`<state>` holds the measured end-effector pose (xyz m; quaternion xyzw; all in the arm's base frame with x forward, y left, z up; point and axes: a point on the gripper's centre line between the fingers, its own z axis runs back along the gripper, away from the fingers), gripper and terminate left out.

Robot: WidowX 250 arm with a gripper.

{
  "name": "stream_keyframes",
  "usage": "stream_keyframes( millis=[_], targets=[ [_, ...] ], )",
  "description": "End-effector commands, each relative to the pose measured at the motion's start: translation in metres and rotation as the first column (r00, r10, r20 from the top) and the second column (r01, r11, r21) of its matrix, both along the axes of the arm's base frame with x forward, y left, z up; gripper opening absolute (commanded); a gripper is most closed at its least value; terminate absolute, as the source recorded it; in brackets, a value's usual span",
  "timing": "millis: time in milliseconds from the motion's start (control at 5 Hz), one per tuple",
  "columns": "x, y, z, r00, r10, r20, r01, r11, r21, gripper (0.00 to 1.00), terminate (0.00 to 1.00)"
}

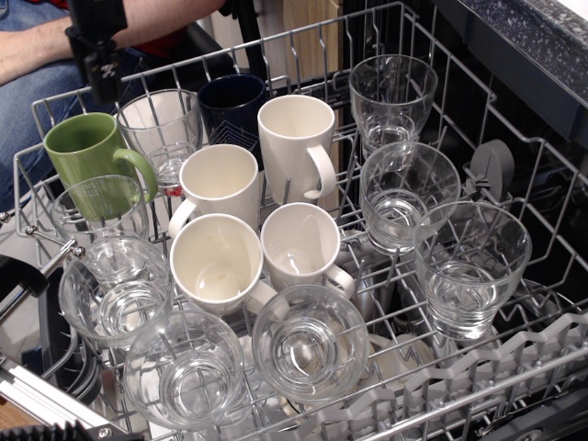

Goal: Pick up green mug

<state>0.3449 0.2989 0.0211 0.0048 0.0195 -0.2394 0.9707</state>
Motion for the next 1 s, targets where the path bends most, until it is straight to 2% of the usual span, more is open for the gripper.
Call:
stream_keyframes(
  millis=[0,400,800],
  targets=[
    [-0.007,0.020,-0.007,0.994,0.000,0.111,-0.005,0.999,0.043,1.00,0.00],
    [-0.004,0.032,-0.031,0.982,-0.006,0.187,0.000,1.000,0.031,1.00,0.00],
    [-0.006,0.025,-0.053,0.977,0.008,0.215,-0.018,0.999,0.045,1.00,0.00]
  ],
)
